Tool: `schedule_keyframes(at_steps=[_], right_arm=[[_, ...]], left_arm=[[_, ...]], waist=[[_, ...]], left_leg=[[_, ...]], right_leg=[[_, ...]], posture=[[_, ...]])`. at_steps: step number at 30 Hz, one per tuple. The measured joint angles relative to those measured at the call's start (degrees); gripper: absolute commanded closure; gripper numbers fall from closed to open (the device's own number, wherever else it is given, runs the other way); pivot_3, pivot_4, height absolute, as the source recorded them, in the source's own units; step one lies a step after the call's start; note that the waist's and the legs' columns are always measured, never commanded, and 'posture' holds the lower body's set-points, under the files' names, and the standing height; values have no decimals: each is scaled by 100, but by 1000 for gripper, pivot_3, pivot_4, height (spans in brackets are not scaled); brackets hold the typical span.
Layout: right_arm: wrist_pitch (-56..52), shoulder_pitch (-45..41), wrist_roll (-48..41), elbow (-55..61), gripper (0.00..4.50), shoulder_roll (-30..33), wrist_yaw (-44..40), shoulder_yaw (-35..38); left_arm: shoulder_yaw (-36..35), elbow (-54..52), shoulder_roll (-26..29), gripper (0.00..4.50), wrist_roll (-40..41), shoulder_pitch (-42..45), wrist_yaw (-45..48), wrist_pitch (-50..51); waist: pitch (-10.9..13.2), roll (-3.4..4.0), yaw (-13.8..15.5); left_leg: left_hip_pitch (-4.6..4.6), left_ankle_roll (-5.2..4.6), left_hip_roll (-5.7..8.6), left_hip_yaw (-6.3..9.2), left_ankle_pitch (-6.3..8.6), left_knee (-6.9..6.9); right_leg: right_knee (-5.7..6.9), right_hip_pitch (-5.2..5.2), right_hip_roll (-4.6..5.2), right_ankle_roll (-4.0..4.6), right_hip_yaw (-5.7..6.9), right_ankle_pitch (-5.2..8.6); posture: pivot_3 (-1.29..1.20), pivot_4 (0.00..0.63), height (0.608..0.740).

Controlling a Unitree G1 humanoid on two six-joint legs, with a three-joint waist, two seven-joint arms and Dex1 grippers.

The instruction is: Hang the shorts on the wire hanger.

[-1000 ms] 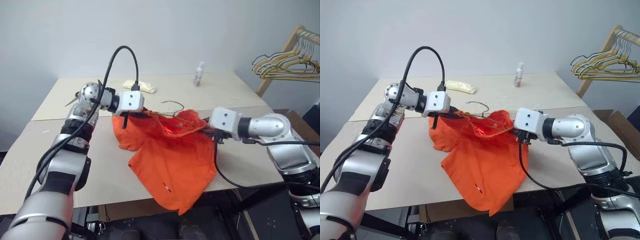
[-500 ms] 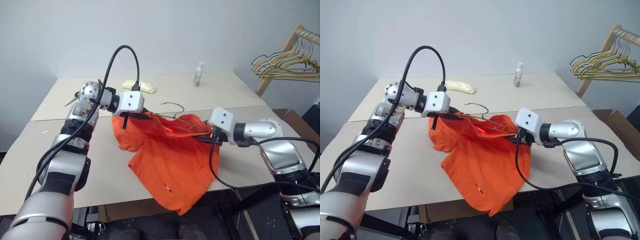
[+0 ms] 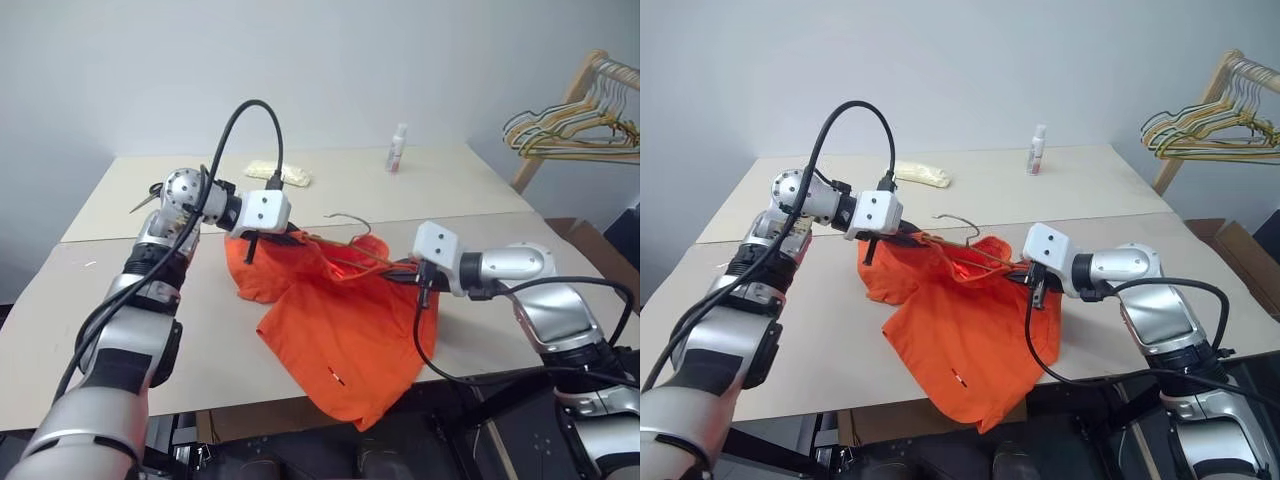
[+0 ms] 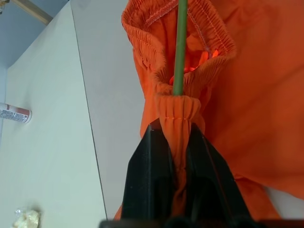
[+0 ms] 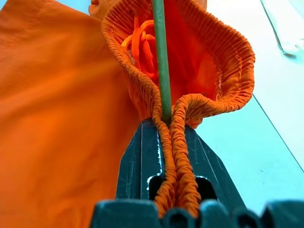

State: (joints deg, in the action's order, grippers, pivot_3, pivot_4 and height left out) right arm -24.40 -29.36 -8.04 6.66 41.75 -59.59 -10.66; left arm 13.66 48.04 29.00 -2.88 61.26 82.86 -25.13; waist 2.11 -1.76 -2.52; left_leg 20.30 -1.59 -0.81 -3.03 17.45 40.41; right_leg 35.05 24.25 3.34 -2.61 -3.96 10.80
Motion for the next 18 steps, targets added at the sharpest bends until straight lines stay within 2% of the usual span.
schedule_keyframes(at_steps=[2,7,8,14,18], right_arm=[[0,16,-1,0,4407,0,-4,0],[-116,121,-8,48,4408,60,14,18],[-153,149,-13,76,4408,113,17,54],[-708,629,-328,453,4408,556,159,832],[-1227,916,-518,801,4408,703,413,1382]], left_arm=[[0,8,-1,3789,5,-35,0,-24],[-115,144,0,2334,77,-33,-124,-62],[-147,212,10,1906,76,-28,-209,-71],[-490,649,137,101,94,70,-726,-149],[-772,754,106,0,199,229,-1146,-86]], waist=[[0,0,1],[0,0,2],[0,0,1],[0,0,7],[0,0,-5]], left_leg=[[0,0,0,0,0,0],[0,0,0,0,0,0],[0,0,0,0,0,0],[3,0,1,0,0,0],[0,0,0,-2,0,1]], right_leg=[[0,0,0,0,0,0],[0,0,1,0,0,0],[0,0,0,0,0,0],[-2,1,3,-1,1,0],[0,-1,3,-1,1,0]], posture=[[-27,0,740],[-40,0,740],[-40,0,740],[-74,0,740],[-100,0,740]])
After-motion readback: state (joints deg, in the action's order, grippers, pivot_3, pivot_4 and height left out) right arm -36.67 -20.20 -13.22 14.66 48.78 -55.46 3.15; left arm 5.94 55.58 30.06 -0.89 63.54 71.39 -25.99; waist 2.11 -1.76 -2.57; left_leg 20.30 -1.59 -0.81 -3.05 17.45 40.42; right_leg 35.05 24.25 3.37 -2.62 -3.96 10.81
